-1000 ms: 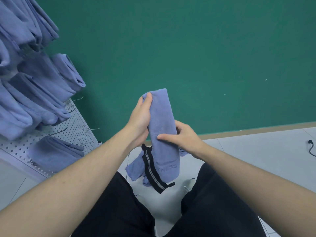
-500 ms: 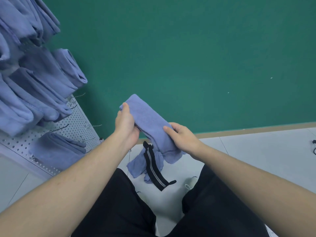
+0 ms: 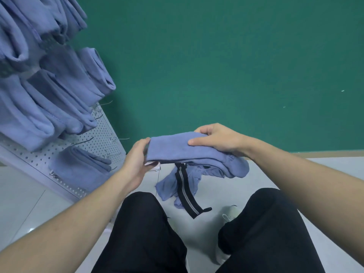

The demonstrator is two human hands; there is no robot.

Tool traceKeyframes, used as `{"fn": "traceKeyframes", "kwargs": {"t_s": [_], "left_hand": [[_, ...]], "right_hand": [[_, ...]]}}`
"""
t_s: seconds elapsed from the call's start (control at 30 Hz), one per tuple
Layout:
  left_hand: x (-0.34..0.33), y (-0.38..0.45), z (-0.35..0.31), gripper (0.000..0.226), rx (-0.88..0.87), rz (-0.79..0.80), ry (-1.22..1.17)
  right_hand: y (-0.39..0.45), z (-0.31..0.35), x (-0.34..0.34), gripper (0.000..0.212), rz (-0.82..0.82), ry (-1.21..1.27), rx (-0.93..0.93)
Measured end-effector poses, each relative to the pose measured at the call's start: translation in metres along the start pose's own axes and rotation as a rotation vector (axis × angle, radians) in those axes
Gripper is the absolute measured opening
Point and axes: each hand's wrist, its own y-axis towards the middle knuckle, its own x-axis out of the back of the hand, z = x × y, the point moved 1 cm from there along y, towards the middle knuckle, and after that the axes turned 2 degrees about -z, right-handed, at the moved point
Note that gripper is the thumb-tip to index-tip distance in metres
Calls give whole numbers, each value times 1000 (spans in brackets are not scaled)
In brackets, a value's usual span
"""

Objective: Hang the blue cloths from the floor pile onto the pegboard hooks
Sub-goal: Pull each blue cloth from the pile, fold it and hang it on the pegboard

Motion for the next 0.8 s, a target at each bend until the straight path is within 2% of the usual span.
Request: {"fn": "traceKeyframes", "kwargs": {"t_s": [0.07, 0.1, 0.17, 0.23, 0.33, 0.47, 0.63, 0.7, 0.8], "left_hand": [[2, 0, -9, 20, -236, 19, 249], [0, -3, -18, 24, -336, 92, 305], [-5, -9, -36, 48, -432, 291, 385], [-10, -11, -51, 60, -397, 439, 481], [-6, -6, -64, 55, -279, 535, 499], [9, 4, -69, 30, -224, 490, 452], [29, 12, -62, 28, -118, 438, 252], [37, 15, -58, 38, -78, 380, 147], [51, 21, -54, 45, -30, 263, -13]], "right_hand": [[8, 9, 1, 16, 62, -5, 32], [13, 12, 0, 12, 96, -7, 43], [24, 21, -2, 10, 174, -42, 60], [35, 32, -4, 11, 254, -100, 74], [52, 43, -5, 13, 355, -99, 71], [79, 50, -9, 21, 415, -94, 100], [119, 55, -29, 38, 426, 51, 112], [131, 59, -42, 30, 425, 63, 135], [146, 60, -60, 14, 283, 87, 267]]}}
